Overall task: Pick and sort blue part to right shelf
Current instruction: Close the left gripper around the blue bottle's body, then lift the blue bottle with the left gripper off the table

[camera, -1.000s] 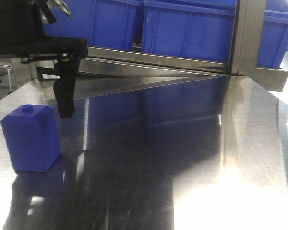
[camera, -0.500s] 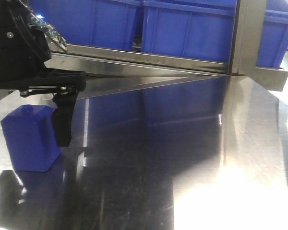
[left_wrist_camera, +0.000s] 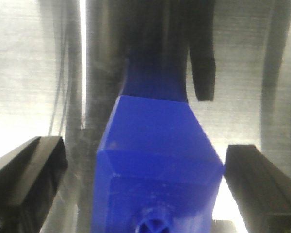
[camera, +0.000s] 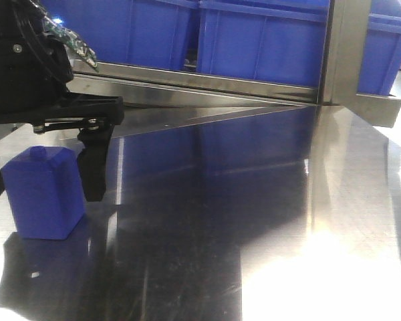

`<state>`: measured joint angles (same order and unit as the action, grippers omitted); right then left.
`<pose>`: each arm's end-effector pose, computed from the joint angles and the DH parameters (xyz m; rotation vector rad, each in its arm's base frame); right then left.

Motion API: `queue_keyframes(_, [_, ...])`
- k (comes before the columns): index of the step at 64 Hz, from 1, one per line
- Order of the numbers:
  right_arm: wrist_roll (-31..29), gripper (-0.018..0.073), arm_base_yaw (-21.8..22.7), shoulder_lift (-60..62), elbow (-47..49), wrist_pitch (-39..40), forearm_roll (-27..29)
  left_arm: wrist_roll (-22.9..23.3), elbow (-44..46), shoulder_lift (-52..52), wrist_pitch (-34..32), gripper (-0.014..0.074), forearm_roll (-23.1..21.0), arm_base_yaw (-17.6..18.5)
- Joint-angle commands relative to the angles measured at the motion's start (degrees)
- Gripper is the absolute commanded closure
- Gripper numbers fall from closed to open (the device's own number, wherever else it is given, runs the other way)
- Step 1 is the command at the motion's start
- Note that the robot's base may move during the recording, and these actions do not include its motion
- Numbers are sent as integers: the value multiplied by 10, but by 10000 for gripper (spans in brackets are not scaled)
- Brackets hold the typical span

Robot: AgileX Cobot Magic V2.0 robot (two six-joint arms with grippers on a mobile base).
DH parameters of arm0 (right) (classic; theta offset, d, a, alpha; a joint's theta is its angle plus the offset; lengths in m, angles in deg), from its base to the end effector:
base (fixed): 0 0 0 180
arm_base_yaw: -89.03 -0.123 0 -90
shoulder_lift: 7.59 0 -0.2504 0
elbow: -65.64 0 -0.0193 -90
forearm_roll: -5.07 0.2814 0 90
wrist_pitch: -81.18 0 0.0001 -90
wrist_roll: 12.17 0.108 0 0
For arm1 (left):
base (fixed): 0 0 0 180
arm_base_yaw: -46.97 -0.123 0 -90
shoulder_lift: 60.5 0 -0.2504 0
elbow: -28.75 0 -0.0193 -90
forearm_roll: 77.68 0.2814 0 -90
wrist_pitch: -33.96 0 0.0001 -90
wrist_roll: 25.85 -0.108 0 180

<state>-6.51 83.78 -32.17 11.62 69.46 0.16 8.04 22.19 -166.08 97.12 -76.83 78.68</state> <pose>0.1518 0.0121 0.3011 -0.0468 1.5754 0.0698 0.2933 -0.1796 0.1684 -0.0489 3.0645 -0.0507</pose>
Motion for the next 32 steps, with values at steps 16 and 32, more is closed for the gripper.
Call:
queue_keyframes(16, [-5,157,3,-4,17,52,-6,-6,11,21,4,126,-9,4])
queue_keyframes(32, [-5,157,3,-4,17,52,-6,-6,11,21,5,190,-9,4])
